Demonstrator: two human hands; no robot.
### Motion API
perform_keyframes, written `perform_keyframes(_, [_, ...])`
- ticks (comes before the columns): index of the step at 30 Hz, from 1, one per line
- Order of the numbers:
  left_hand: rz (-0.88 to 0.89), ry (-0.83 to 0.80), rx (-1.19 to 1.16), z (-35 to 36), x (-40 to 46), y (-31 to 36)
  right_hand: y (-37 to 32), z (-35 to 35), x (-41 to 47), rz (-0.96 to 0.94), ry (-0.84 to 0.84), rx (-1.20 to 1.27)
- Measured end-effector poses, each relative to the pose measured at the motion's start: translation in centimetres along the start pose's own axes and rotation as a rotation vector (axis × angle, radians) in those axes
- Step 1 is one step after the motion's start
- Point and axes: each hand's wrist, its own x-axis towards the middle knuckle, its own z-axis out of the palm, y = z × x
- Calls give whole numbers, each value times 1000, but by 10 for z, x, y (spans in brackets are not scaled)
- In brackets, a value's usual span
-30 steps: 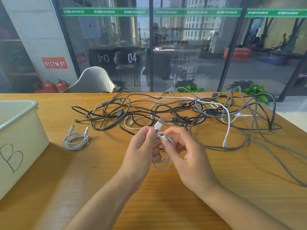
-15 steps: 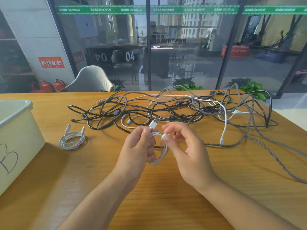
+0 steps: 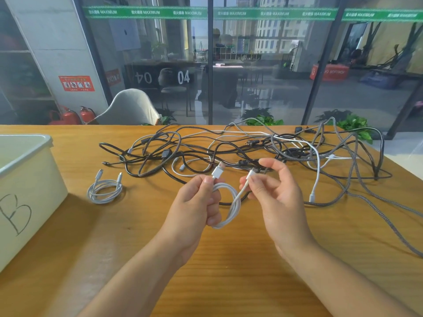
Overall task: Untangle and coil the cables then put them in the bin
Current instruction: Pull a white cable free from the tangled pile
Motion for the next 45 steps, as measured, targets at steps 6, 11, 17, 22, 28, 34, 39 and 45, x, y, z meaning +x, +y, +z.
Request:
perform_keyframes(6, [-3,-1,-22,2,0,-1,-1,-3,-9,-227,-126,-306])
perform_keyframes(11, [-3,31,-51,1,0,2,5,0,-12,-180,-231,-427])
perform_keyframes(17, [-4,-65,-70,2,0,2,5,-3,-9,-164,-198,-352])
perform_keyframes(22, [17,-6,29,-6,4,0,3,-5,-4,-99,-183,-241])
perform_keyframes(28, [123,22,358,-19,10,0,0,-12,4,-86,-78,-84])
perform_keyframes(34, [186,-105,704,-17,6,3,0,-20,10,-56,-75,-51])
perform_keyframes(39, [208,-118,609,-16,5,5,7,-17,10,-25,-138,-92])
perform_keyframes(45, [213,-124,439,-14,5,3,11,-17,9,-21,-159,-116])
